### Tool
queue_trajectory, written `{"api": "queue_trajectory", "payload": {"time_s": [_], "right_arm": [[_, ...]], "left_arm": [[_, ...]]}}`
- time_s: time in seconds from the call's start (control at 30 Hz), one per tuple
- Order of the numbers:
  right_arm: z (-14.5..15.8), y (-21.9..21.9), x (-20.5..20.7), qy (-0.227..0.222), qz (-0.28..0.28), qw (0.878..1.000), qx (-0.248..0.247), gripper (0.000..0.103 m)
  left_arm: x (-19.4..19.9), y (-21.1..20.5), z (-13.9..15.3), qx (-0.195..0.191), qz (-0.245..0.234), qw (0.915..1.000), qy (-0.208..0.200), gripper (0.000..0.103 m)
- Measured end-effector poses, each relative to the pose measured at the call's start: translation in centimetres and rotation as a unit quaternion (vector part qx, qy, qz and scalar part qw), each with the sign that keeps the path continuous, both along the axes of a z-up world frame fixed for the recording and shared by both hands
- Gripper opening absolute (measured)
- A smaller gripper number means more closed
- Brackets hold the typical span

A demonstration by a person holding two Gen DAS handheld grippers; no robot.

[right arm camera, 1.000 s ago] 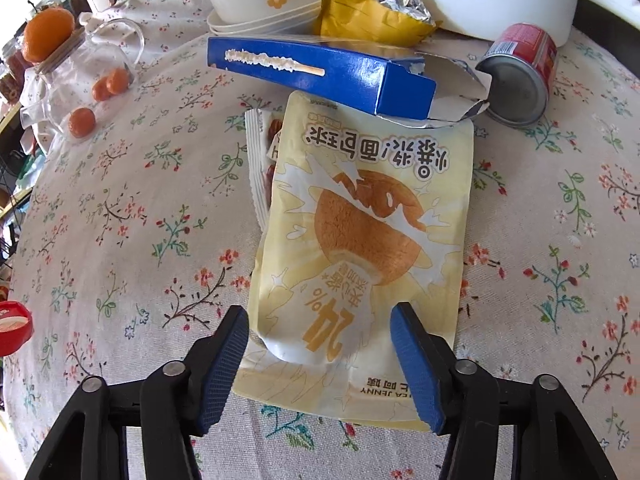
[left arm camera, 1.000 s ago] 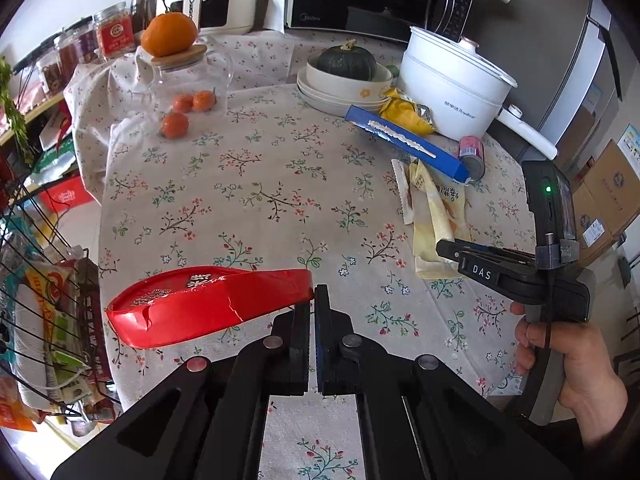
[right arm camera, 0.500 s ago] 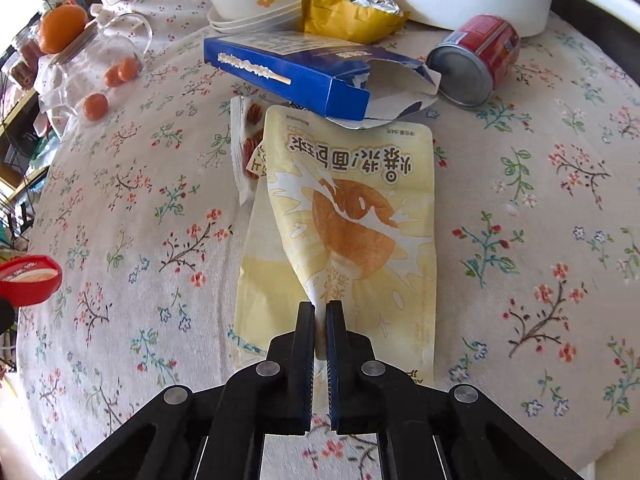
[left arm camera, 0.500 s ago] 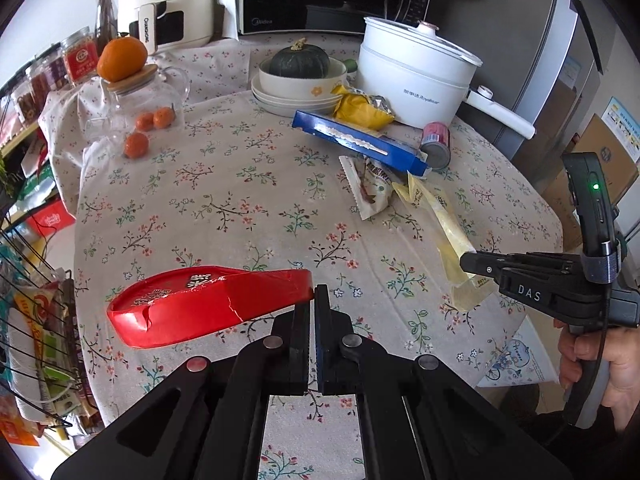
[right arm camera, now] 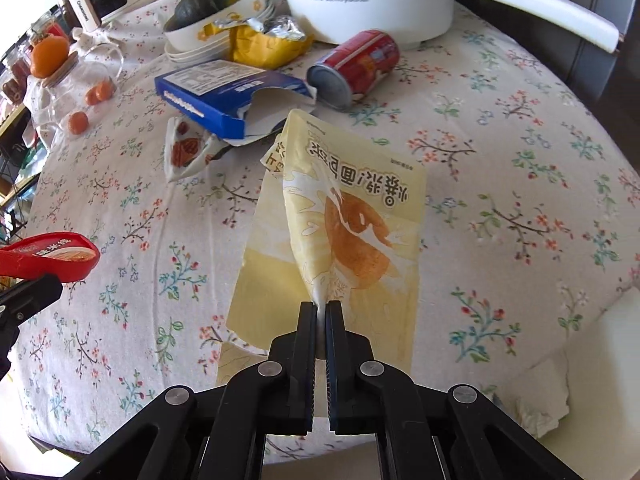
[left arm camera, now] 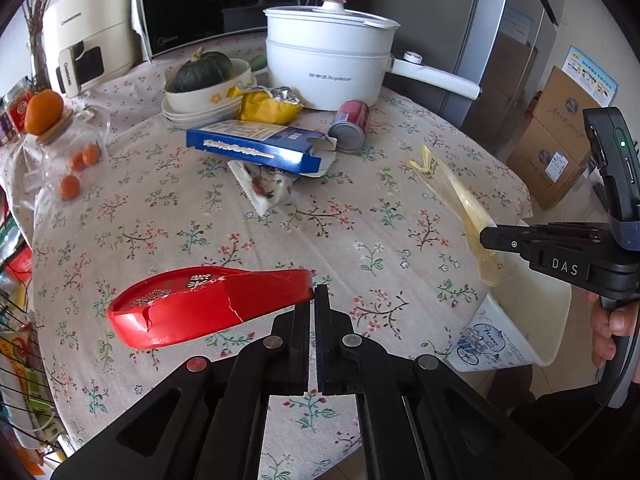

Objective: Collect trash
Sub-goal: 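Carry the red bowl with the left tool over the bin while the right tool carries the yellow bag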

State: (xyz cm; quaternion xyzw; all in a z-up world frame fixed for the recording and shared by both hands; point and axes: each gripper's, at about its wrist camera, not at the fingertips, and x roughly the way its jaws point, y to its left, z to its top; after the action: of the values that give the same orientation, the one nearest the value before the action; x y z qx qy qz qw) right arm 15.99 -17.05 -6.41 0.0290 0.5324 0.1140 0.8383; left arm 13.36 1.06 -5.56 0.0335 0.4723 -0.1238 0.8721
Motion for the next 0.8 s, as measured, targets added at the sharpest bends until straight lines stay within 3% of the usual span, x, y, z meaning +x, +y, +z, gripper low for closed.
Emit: {"api": "queue_trajectory", "payload": {"time_s": [0.47,0.8], "right_arm": [[1.9,-10.0,-3.0,-0.009,-0.071,0.997,-0.007,0.002],[1.4,-18.6,-6.7,0.005,-0.138,0.990,-0.009,0.002]], "left_arm": [[-0.4,-10.9,-0.3,-0.006,-0.093,0.9957,0.001,0.001],[-2.4,-18.9,-1.7,-0.001,-0.179,0.9838,0.002,0.001]]}}
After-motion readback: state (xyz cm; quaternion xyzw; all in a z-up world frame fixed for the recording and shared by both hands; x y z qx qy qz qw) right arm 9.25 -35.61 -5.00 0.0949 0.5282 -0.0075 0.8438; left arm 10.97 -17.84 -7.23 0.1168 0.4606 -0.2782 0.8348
